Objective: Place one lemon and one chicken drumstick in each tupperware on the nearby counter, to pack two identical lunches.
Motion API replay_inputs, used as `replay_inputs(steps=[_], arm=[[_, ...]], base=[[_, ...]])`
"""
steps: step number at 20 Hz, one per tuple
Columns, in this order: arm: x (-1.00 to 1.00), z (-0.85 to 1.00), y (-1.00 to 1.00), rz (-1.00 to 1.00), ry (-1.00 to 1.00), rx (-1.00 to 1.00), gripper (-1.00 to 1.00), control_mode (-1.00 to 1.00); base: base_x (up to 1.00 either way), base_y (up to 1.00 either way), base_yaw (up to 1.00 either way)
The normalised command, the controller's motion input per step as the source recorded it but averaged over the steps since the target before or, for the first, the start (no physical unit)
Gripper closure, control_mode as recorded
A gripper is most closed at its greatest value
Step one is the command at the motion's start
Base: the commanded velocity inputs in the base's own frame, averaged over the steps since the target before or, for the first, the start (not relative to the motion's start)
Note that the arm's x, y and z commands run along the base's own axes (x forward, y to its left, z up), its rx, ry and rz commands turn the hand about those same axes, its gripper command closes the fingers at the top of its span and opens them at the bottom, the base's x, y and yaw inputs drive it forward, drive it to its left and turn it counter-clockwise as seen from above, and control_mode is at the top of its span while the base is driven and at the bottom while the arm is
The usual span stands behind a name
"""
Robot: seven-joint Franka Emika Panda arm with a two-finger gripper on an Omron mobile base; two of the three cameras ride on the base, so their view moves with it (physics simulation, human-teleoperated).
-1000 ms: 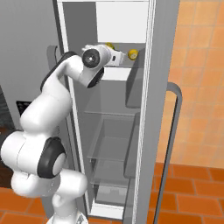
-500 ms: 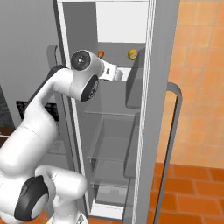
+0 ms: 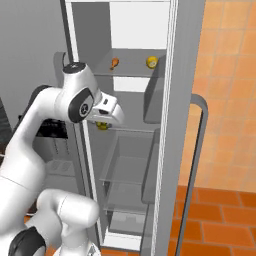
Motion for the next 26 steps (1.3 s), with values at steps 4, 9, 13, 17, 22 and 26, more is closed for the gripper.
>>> replay_inputs(steps=[4,9,13,17,22,26], arm=[[0.00,0.00,0.00,0.00,0.00,0.00,1.00,1.00],[0.00,0.00,0.00,0.00,0.00,0.00,1.00,1.00],[0.00,0.00,0.00,0.00,0.00,0.00,1.00,1.00],[0.00,0.00,0.00,0.00,0.00,0.00,1.00,1.00],[0.00,0.00,0.00,0.00,0.00,0.00,1.00,1.00],[0.00,0.00,0.00,0.00,0.00,0.00,1.00,1.00]], base=[[-0.61,1.00,0.44],[-0.11,1.00,0.44],[0.67,1.00,0.23],[0.92,1.00,0.14],[0.74,1.00,0.02],[0.25,1.00,-0.07]])
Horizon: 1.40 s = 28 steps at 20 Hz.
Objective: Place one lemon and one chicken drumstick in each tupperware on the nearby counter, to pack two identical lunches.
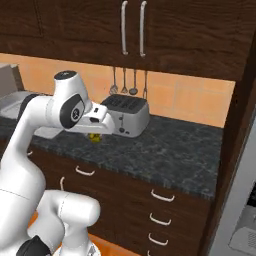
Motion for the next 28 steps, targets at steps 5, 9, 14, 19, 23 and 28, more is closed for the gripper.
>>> replay_inputs(steps=[5,9,14,19,23,28], arm=[[0.00,0.00,0.00,0.00,0.00,0.00,1.00,1.00],[0.00,0.00,0.00,0.00,0.00,0.00,1.00,1.00],[0.00,0.00,0.00,0.00,0.00,0.00,1.00,1.00],[0.00,0.00,0.00,0.00,0.00,0.00,1.00,1.00],[0.37,-0.43,0.00,0.02,-0.02,0.00,1.00,-1.00],[0.83,-0.91,-0.02,0.06,0.00,0.01,1.00,-1.00]], base=[[0.17,1.00,-0.05],[0.54,1.00,-0.10],[0.75,1.00,-0.23],[0.81,0.55,-0.19],[0.39,0.00,0.00],[0.00,0.00,0.00]])
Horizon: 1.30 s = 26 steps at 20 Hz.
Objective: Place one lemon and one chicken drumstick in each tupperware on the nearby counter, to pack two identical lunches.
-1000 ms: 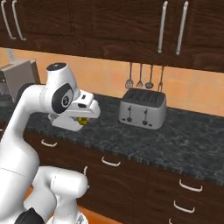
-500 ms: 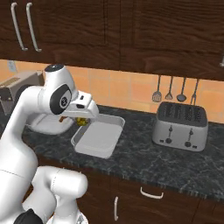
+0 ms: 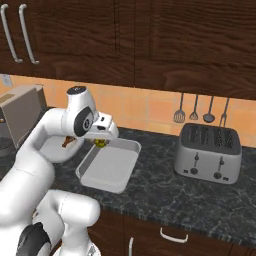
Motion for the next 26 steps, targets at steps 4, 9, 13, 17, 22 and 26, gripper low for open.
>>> replay_inputs(steps=[4,9,13,17,22,26], arm=[[0.11,-1.00,-0.14,0.11,0.00,0.04,1.00,-1.00],[0.11,-0.81,-0.01,0.04,-0.03,0.05,1.00,-1.00],[0.66,-0.62,0.00,0.00,-0.02,0.00,1.00,-1.00],[0.74,-0.24,-0.03,0.00,0.00,0.00,-1.00,-1.00],[0.15,0.20,0.00,0.00,0.07,0.00,-1.00,-1.00],[-0.16,0.84,0.08,0.00,0.06,-0.01,-1.00,-1.00]], base=[[0.00,0.00,0.00],[0.00,0.00,0.00],[0.00,0.00,0.00],[0.00,0.00,0.00],[0.00,0.00,0.00],[0.00,0.00,0.00]])
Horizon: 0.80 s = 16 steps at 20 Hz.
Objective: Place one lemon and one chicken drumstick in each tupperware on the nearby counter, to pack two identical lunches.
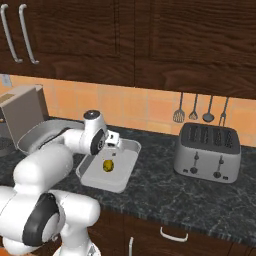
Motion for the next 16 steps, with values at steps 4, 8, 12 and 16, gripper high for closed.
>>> replay_inputs(steps=[4,8,12,16], arm=[[-0.93,0.68,0.11,0.00,-0.04,-0.03,-1.00,-1.00],[-1.00,0.58,0.00,0.00,-0.21,0.00,-1.00,-1.00],[-0.91,0.90,0.12,0.00,-0.43,-0.08,-1.00,-1.00],[-0.67,0.98,0.04,0.00,-0.41,-0.06,-1.00,-1.00]], base=[[0.00,0.00,0.00],[0.00,0.00,0.00],[0.00,0.00,0.00],[0.00,0.00,0.00]])
